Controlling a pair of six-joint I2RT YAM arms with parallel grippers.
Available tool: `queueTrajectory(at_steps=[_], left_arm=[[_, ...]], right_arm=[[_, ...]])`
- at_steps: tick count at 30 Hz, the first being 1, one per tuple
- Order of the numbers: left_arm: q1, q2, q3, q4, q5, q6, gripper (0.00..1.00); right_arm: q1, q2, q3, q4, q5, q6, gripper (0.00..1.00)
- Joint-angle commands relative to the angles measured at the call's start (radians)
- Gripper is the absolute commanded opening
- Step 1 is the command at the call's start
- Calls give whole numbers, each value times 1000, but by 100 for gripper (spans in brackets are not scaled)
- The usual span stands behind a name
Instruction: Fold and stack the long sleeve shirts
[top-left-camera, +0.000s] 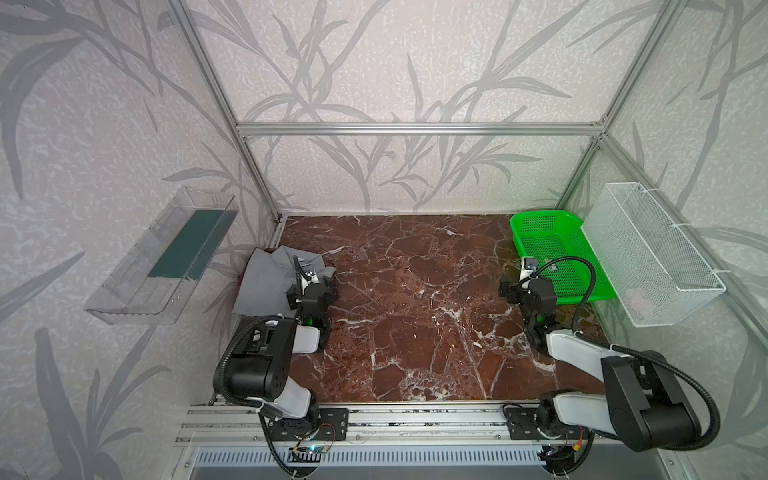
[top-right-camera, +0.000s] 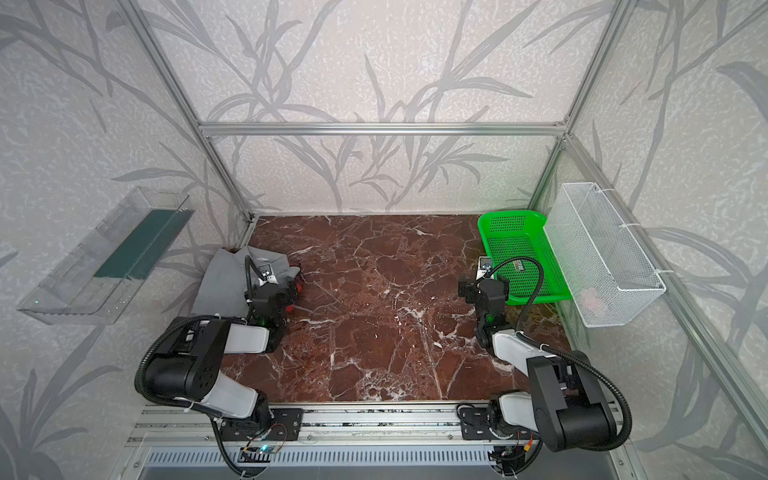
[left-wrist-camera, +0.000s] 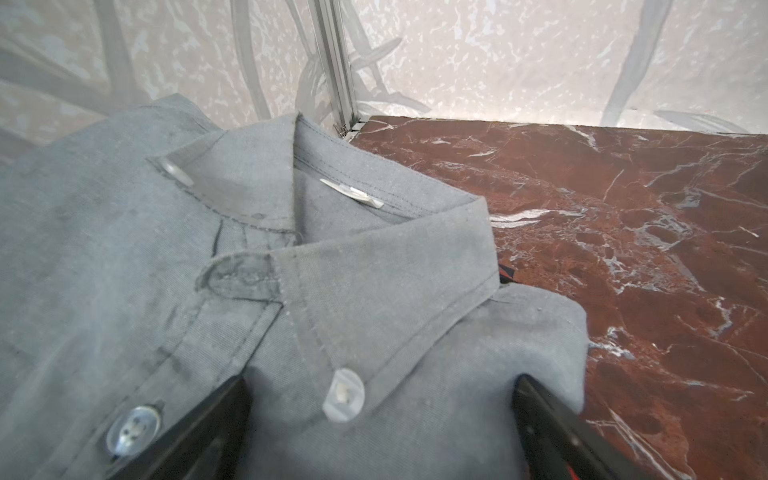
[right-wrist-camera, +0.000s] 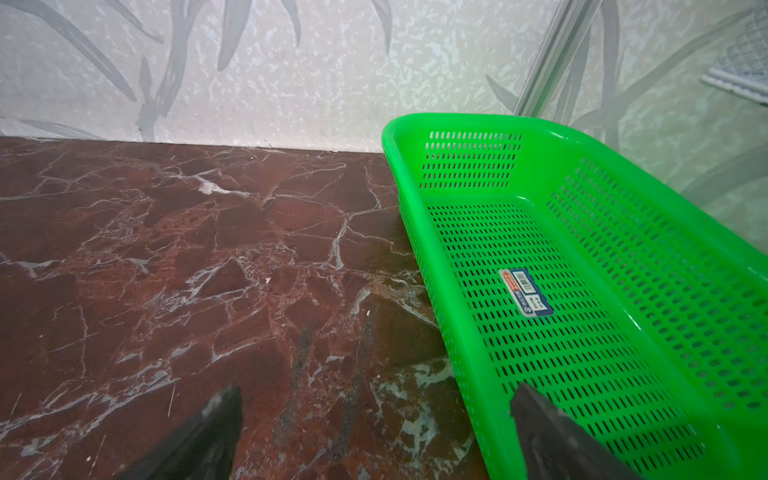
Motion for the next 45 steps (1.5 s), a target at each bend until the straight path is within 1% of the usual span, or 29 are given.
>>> queueTrajectory(at_steps=[1,3,5,7,9,10,11,12,13,14,15,17,19,20,42,45], left_arm=[[2,20,13,54,-1,15,99],[1,39,4,108,-1,29,99],[0,39,1,113,-2,30,99],[-4,42,0,123,-6,34,99],[-5,43,0,122,-7,34,99],[-5,42,1,122,-8,35,99],[-5,42,0,122,-7,35,99],[-5,44,-1,122,-6,35,99],[-6,42,0,122,-7,34,99],[-6,43,-1,122,-6,34,99],[-5,41,0,123,-6,34,99],[-5,43,0,124,-7,34,99],[-5,41,0,124,-6,35,99],[-4,42,0,124,-6,35,99],[-2,41,1,119,-4,33,99],[20,34,13,79,31,13,99]], right_arm=[[-3,53,-8,111,-17,-30,99],[-2,100,-19,168,-16,-32,99],[-3,152,-29,225,-19,-32,99],[-3,215,-48,328,-26,-36,99],[-3,248,-45,324,-46,-39,99],[-3,281,-50,385,-47,-49,99],[-2,283,-47,389,-48,-51,99],[-3,263,-24,307,-53,-40,99],[-3,259,-6,267,-45,-37,99],[-5,264,-10,279,-46,-32,99],[-6,280,-19,328,-50,-43,99],[-6,268,-13,292,-50,-35,99],[-6,280,-20,331,-50,-43,99],[-6,274,-17,312,-48,-36,99],[-5,277,-19,321,-45,-39,99],[-4,277,-20,322,-45,-39,99]])
